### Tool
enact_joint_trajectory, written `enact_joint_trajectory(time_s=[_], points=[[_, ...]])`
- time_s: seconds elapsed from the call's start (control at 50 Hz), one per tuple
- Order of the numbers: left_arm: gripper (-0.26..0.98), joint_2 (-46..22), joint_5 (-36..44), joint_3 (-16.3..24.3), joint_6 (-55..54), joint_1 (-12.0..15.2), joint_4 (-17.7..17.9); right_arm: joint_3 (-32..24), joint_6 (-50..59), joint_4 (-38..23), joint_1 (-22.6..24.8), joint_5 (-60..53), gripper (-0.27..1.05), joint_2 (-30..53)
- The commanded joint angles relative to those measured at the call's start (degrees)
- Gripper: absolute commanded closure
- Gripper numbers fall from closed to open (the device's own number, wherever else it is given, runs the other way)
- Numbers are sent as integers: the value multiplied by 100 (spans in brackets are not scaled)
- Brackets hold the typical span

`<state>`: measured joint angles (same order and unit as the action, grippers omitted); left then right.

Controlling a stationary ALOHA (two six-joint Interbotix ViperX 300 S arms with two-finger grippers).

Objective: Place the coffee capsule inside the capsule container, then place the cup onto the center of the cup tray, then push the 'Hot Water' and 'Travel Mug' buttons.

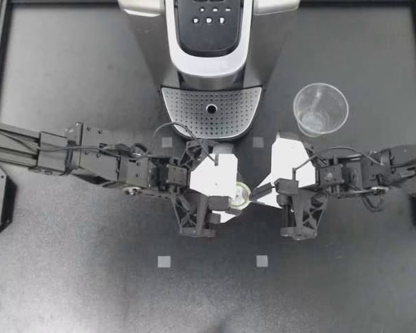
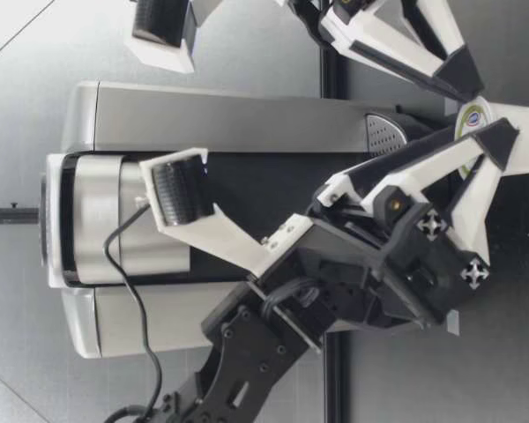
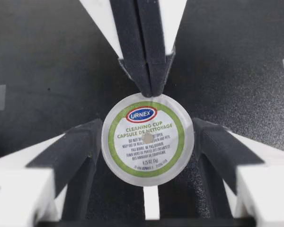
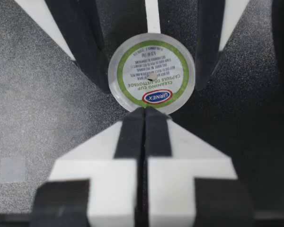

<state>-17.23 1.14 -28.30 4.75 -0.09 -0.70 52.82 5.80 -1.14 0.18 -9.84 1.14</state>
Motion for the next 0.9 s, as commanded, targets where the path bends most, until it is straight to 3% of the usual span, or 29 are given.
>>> enact_joint_trajectory(time_s=[0.0, 0.14, 0.4, 0.6, 0.88], points=[[22, 149, 9, 35, -9, 0, 18, -123, 0, -9, 35, -44, 72, -97], [22, 316, 9, -26, -26, 0, 18, -123, 9, -9, 35, -44, 72, -369], [22, 958, 9, -334, -53, 0, 18, -18, 26, 0, -62, -422, 72, -1600], [22, 1415, 9, -563, -53, 0, 18, 255, 141, 167, -615, -1626, 72, -2259], [22, 1837, 9, -773, -44, 0, 18, 70, 264, 264, -1310, -2426, 72, -2118]])
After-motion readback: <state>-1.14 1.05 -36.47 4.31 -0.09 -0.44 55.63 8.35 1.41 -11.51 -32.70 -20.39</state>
